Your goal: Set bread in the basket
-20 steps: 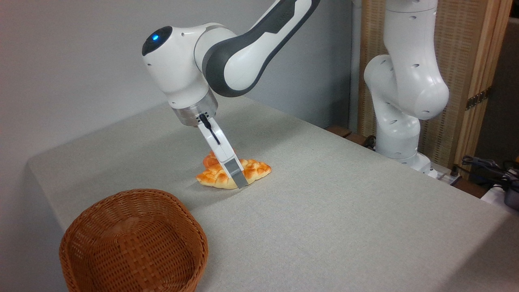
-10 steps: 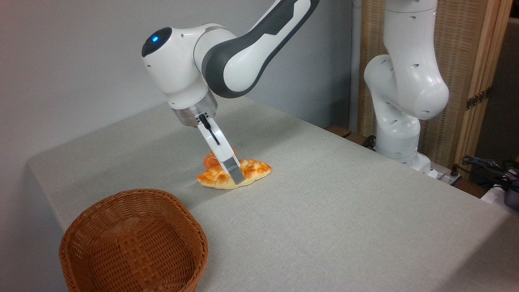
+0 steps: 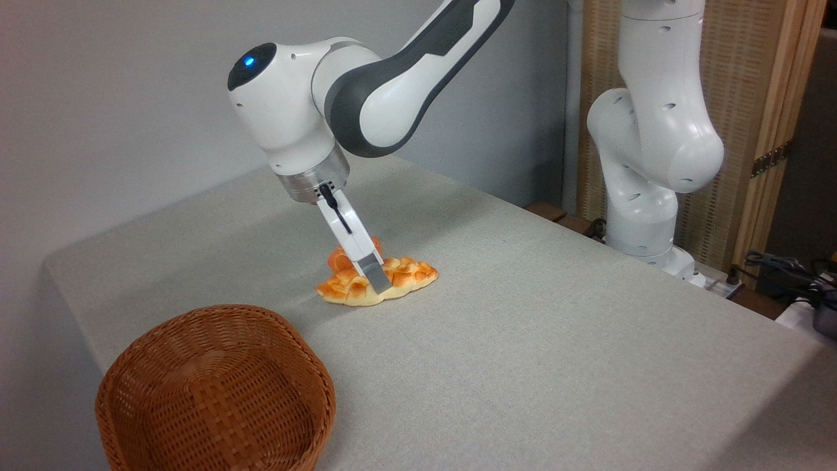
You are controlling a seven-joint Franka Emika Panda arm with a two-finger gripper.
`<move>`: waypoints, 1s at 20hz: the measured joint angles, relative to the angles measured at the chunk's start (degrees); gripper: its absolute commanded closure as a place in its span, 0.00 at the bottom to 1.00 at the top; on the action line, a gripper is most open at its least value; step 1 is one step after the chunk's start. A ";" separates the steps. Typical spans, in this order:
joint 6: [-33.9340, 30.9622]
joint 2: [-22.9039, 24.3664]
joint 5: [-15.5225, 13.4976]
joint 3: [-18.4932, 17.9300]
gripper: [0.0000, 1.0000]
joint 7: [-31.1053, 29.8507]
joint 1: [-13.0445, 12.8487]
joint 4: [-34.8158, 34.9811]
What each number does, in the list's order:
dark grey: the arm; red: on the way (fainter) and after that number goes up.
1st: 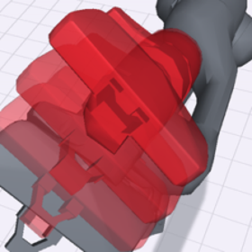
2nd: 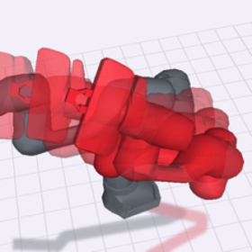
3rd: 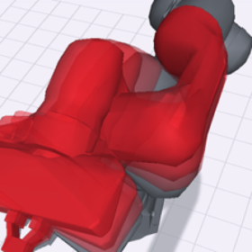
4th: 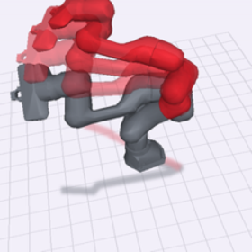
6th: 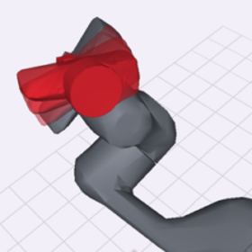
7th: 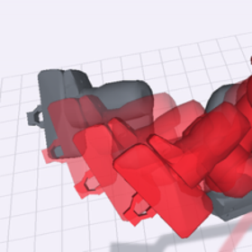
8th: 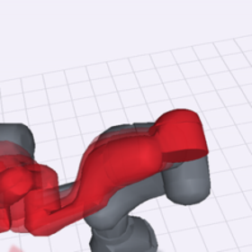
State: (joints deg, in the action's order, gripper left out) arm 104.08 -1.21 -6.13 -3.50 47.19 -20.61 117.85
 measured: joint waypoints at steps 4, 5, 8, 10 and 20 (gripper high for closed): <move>-0.01 0.02 0.00 -0.26 0.75 0.01 0.12 -1.02; -0.01 0.02 0.00 -0.29 0.75 0.01 0.12 -1.10; -0.01 0.02 0.00 -0.31 0.74 0.01 0.12 -1.20; -0.01 0.03 0.00 -0.36 0.73 0.01 0.14 -1.57; 0.00 0.74 -0.01 -3.54 0.72 -0.05 0.68 -8.91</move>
State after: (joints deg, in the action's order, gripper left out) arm 104.08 -0.47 -6.15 -7.04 47.15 -19.93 108.94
